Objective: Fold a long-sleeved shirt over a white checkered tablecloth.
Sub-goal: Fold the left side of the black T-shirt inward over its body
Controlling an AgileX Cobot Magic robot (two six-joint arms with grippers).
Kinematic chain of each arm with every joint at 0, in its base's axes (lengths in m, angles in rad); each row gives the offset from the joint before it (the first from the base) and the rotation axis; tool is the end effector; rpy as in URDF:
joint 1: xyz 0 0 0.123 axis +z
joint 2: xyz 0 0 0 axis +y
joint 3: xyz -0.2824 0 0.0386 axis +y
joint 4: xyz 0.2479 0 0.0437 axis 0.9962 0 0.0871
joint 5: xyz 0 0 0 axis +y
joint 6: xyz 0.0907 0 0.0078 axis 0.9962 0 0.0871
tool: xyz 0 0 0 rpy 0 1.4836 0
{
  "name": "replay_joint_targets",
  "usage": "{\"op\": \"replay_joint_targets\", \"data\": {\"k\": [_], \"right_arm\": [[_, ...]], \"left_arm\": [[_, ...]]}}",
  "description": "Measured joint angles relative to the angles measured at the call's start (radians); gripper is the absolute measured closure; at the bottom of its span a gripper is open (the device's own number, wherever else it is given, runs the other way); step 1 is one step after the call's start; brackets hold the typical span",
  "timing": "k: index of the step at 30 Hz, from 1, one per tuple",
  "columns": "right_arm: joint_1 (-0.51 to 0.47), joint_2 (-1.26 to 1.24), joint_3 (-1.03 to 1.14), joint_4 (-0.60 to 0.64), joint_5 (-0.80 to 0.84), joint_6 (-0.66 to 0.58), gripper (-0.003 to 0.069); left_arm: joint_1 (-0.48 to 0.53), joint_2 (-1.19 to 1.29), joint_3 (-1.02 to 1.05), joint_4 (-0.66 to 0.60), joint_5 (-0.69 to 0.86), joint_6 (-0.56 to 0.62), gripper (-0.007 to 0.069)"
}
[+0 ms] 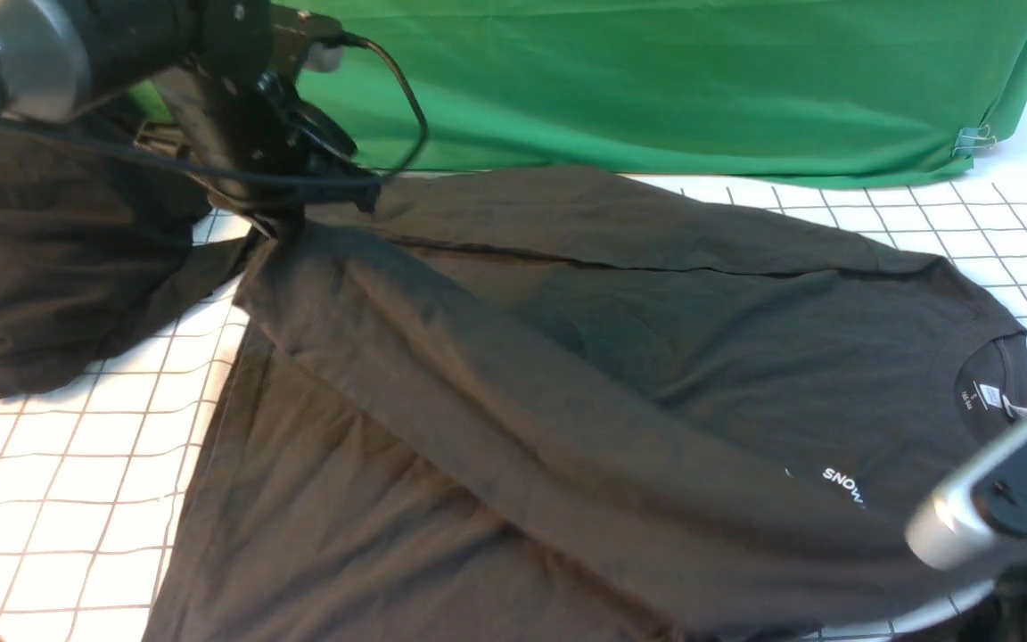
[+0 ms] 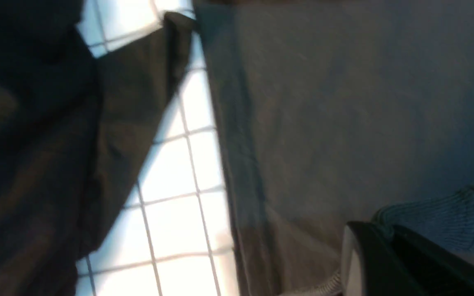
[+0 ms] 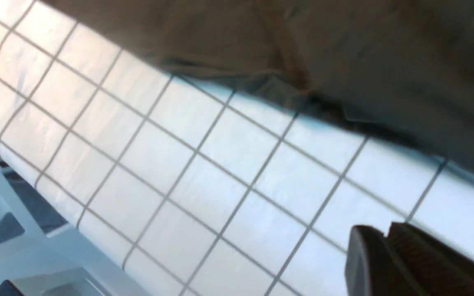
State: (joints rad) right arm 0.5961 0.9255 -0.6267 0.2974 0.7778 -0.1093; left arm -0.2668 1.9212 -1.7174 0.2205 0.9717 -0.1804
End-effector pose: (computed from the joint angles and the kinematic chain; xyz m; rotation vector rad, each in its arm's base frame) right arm 0.1229 0.1060 0.2672 -0.7111 2.4960 0.5308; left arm 0.4164 -0.0967 0.2887 0.2178 2.6149 0.1299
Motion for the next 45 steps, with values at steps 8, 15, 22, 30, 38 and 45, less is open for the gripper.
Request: {"op": "replay_joint_targets", "data": {"k": [8, 15, 22, 30, 38, 45], "right_arm": [[0.0, 0.271, -0.088, -0.01, -0.016, -0.078, 0.0526], [0.0, 0.486, -0.124, -0.019, -0.141, -0.089, 0.03], [0.0, 0.652, -0.186, -0.023, -0.208, -0.093, 0.0267], [0.0, 0.74, -0.222, -0.025, -0.188, -0.093, 0.0529], [0.025, 0.615, -0.188, -0.041, -0.058, -0.04, 0.0627], [0.078, 0.512, -0.1, -0.058, -0.048, 0.039, 0.0627]], "left_arm": [[0.062, 0.093, -0.053, -0.128, 0.002, 0.052, 0.061], [0.062, 0.105, -0.053, -0.148, 0.0, 0.079, 0.061], [0.062, 0.105, -0.053, -0.148, -0.003, 0.081, 0.061], [0.062, 0.105, -0.053, -0.145, 0.001, 0.083, 0.061], [0.062, 0.105, -0.053, -0.147, 0.067, 0.084, 0.061], [0.062, 0.106, -0.053, -0.156, 0.101, 0.091, 0.061]]}}
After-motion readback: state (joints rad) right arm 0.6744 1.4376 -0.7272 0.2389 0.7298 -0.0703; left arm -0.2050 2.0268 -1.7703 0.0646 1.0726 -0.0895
